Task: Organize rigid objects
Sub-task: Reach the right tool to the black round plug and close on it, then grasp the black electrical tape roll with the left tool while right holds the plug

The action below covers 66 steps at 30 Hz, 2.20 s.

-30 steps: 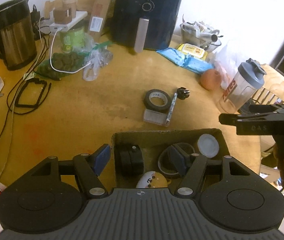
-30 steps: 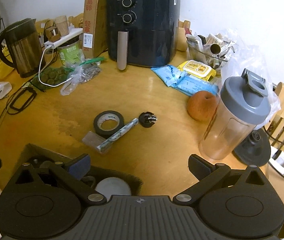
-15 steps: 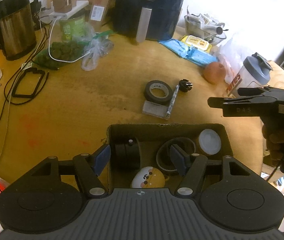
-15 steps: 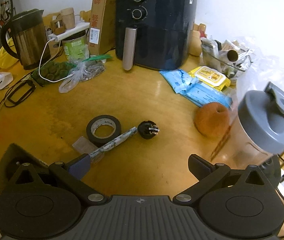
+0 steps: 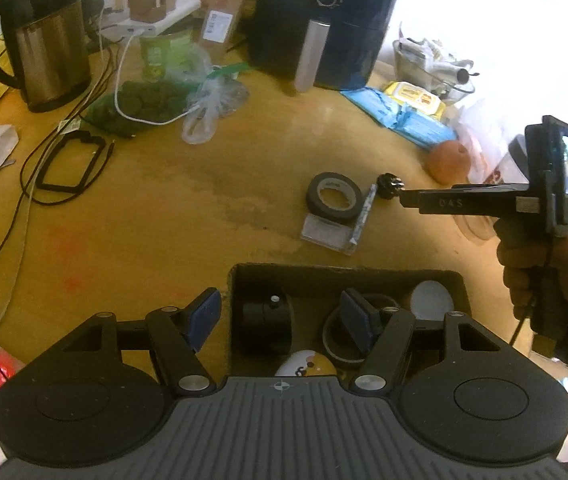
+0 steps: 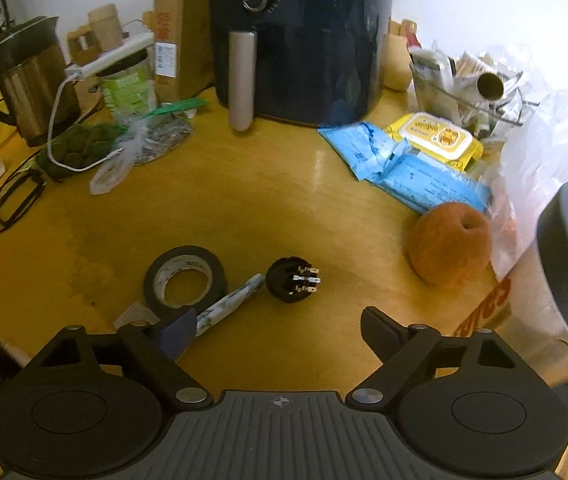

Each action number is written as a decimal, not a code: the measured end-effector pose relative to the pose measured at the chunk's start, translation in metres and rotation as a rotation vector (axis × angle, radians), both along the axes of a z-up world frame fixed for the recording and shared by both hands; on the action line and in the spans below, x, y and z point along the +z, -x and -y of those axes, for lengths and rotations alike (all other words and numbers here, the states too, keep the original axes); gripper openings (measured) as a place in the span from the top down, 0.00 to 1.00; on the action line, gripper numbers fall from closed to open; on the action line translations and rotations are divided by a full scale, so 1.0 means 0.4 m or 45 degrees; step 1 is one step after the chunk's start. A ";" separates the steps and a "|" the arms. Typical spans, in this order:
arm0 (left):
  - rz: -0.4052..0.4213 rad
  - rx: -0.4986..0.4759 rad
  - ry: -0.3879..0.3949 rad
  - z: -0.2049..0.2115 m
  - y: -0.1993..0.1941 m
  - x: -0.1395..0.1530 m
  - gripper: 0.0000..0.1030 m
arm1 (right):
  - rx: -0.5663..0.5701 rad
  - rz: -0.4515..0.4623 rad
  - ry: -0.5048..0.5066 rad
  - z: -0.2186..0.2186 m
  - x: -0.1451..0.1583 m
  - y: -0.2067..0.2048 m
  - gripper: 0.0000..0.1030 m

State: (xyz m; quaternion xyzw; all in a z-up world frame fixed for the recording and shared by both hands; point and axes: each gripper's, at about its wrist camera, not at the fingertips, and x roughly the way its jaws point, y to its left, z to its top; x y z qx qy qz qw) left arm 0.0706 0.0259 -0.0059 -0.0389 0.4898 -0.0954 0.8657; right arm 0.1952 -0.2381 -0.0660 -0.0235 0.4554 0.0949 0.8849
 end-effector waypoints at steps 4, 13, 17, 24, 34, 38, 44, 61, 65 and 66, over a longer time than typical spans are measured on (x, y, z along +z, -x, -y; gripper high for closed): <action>-0.013 0.036 -0.004 -0.009 -0.004 -0.002 0.37 | -0.033 -0.044 -0.011 0.008 -0.033 -0.038 0.21; -0.044 0.115 -0.002 -0.029 0.001 -0.015 0.37 | -0.060 -0.127 -0.016 0.007 -0.097 -0.094 0.36; -0.054 0.141 -0.002 -0.037 0.003 -0.016 0.37 | -0.075 -0.141 -0.023 0.005 -0.114 -0.117 0.38; -0.060 0.177 0.000 -0.047 0.007 -0.019 0.37 | -0.080 -0.147 -0.017 -0.007 -0.135 -0.155 0.43; -0.061 0.190 0.005 -0.052 -0.001 -0.019 0.37 | -0.119 -0.132 -0.039 -0.017 -0.150 -0.179 0.55; -0.055 0.170 0.007 -0.048 -0.007 -0.016 0.37 | -0.118 -0.117 -0.037 -0.018 -0.142 -0.176 0.55; -0.036 0.113 0.022 -0.030 -0.026 -0.014 0.37 | -0.074 -0.067 -0.040 -0.015 -0.083 -0.144 0.55; 0.073 -0.113 -0.002 0.073 -0.127 0.014 0.37 | -0.060 -0.027 -0.124 0.016 0.063 0.015 0.55; 0.081 -0.158 -0.014 0.085 -0.149 0.010 0.37 | -0.063 -0.037 -0.112 0.018 0.072 0.051 0.55; 0.083 -0.168 -0.017 0.087 -0.152 0.008 0.37 | -0.066 -0.037 -0.110 0.019 0.074 0.058 0.55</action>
